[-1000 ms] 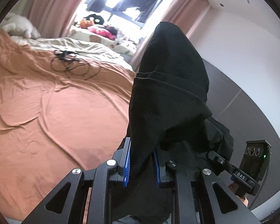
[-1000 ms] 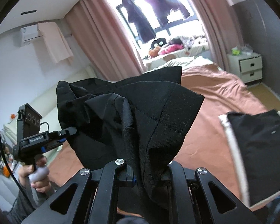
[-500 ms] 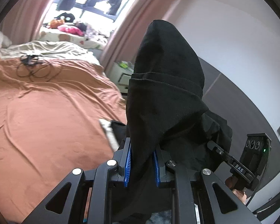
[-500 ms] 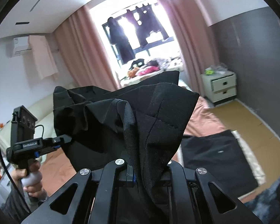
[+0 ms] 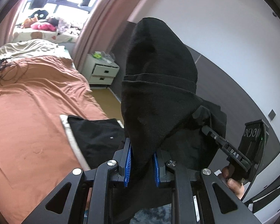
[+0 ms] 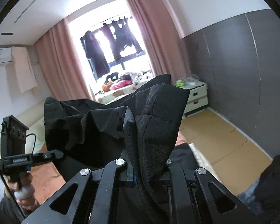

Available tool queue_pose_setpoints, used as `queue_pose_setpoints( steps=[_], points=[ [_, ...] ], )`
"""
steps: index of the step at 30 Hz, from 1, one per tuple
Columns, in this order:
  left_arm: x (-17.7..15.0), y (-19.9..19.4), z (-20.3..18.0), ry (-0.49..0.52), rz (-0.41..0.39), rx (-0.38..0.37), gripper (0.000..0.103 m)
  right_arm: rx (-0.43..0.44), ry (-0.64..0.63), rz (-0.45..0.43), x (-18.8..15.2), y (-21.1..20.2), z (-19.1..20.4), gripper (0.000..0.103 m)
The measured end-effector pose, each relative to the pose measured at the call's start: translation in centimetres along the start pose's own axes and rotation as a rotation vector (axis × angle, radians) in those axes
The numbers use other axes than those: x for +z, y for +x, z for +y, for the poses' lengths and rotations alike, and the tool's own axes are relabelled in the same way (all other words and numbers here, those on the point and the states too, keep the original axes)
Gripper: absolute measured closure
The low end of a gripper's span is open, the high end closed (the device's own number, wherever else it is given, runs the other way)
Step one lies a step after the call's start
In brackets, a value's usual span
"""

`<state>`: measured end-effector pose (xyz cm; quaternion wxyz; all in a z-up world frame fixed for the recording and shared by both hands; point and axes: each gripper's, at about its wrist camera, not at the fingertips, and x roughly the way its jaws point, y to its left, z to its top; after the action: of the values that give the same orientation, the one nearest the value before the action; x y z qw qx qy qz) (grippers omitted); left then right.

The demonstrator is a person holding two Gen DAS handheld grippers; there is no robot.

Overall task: Fold large clothes
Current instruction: 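Lift the folded jacket bundle with both grippers and carry it toward the clothes stack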

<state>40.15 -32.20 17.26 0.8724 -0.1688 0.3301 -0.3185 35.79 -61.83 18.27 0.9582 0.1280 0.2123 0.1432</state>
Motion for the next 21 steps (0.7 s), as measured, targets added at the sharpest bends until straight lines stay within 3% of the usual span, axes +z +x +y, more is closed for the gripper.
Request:
queue_pose_setpoints(
  steps=[7, 21],
  points=[
    [0.0, 3.1, -1.1, 0.014, 0.046, -0.017, 0.082, -0.035, 0.036, 0.030, 0.5, 2.2, -2.2, 0.093],
    [4.8, 12.3, 7.0, -0.027, 0.157, 0.030, 0.085, -0.109, 0.113, 0.171, 1.7, 15.8, -6.0, 0.094]
  ],
)
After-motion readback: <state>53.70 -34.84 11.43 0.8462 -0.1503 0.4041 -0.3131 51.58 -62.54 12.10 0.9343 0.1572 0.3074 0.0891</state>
